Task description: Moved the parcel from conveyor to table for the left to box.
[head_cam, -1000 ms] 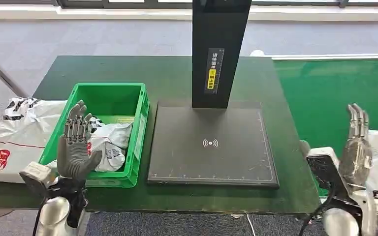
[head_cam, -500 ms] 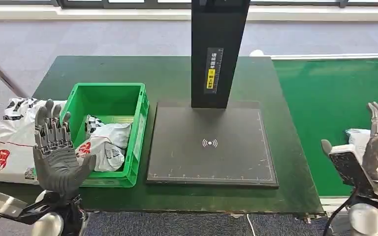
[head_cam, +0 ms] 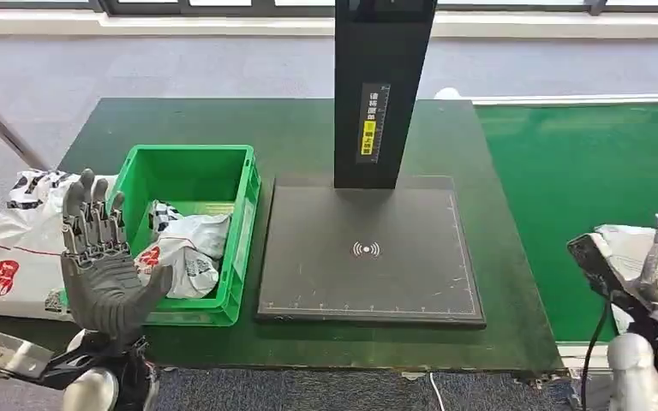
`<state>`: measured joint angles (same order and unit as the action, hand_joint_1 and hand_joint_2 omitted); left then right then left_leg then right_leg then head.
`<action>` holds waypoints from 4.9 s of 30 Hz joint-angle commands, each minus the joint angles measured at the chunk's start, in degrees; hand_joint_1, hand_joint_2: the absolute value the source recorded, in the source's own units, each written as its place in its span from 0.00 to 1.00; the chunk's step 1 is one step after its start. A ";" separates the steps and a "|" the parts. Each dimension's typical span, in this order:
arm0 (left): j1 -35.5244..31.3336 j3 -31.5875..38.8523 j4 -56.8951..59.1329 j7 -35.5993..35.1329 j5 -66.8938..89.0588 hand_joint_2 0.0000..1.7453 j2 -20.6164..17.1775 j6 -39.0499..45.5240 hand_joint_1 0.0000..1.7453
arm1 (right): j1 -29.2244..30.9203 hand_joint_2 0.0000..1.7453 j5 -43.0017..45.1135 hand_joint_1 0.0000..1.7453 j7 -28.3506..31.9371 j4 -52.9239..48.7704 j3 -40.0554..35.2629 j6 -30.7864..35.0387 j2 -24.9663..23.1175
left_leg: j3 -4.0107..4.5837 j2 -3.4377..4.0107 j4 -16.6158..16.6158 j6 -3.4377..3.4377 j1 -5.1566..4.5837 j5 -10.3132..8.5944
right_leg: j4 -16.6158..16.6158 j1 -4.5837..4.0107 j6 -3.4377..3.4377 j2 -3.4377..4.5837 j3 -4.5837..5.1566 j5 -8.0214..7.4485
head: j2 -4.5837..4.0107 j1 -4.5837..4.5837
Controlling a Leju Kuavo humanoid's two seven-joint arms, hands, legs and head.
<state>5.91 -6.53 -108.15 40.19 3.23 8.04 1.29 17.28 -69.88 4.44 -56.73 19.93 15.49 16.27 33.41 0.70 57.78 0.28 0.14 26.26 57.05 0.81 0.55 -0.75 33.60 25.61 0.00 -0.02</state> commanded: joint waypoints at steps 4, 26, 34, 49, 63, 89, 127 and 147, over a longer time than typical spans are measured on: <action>-2.61 -4.21 4.17 -0.19 0.46 1.00 -3.75 0.02 0.00 | 12.06 1.00 -1.00 0.00 -6.52 39.18 5.71 5.37 3.04 | -0.17 -0.07 -0.12 0.04 0.05 -0.01 | -0.13 -0.05 -0.05 0.02 -0.19 -0.01 | 0.00 0.00; -5.25 -6.37 4.93 -0.53 -0.65 1.00 -6.59 0.37 0.00 | 9.66 1.00 -4.14 0.00 -19.34 43.50 7.02 -6.24 4.25 | -0.20 -0.25 -0.16 0.02 0.06 -0.04 | -0.19 -0.06 -0.07 -0.14 -0.27 0.03 | 0.00 0.02; -5.30 -6.33 5.03 -0.55 -0.69 1.00 -6.65 0.36 0.00 | 9.72 1.00 -4.19 0.00 -19.41 43.40 7.01 -6.35 4.21 | -0.32 -0.24 -0.20 -0.03 0.09 -0.05 | -0.30 -0.08 -0.06 -0.14 -0.46 0.00 | 0.00 0.02; -4.68 -6.37 4.95 -0.64 -1.15 1.00 -7.18 -0.03 0.00 | 8.83 1.00 -3.86 1.00 -18.59 42.98 8.50 -7.26 4.25 | -0.30 -0.13 -0.08 -0.08 0.06 0.04 | -0.21 -0.06 -0.01 -0.08 -0.44 0.02 | 0.00 0.00; -4.68 -6.37 4.95 -0.64 -1.15 1.00 -7.18 -0.03 0.00 | 8.83 1.00 -3.86 1.00 -18.59 42.98 8.50 -7.26 4.25 | -0.25 -0.19 -0.10 -0.07 0.07 0.03 | -0.23 -0.06 0.05 -0.07 -0.39 0.03 | 0.00 0.00; -4.68 -6.37 4.95 -0.64 -1.15 1.00 -7.18 -0.03 0.00 | 8.83 1.00 -3.86 1.00 -18.59 42.98 8.50 -7.26 4.25 | -0.28 -0.18 -0.13 -0.08 0.05 0.02 | -0.25 -0.04 0.05 -0.06 -0.42 0.03 | 0.00 0.00; -4.68 -6.37 4.95 -0.64 -1.15 1.00 -7.18 -0.03 0.00 | 8.83 1.00 -3.86 1.00 -18.59 42.98 8.50 -7.26 4.25 | -0.25 -0.18 -0.07 -0.09 0.06 0.04 | -0.21 -0.05 0.06 -0.08 -0.40 0.04 | 0.00 0.00; -4.68 -6.37 4.95 -0.64 -1.15 1.00 -7.18 -0.03 0.00 | 8.83 1.00 -3.86 1.00 -18.59 42.98 8.50 -7.26 4.25 | -0.25 -0.16 -0.05 -0.10 0.05 0.06 | -0.17 -0.04 0.07 -0.08 -0.40 0.06 | 0.00 0.00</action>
<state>2.16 -11.63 -105.59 39.69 1.97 2.19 1.33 25.93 -73.92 -14.36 -16.11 25.62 8.50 21.73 33.23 0.57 57.79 0.17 0.16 26.32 56.94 0.80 0.66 -0.85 33.28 25.67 0.00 -0.02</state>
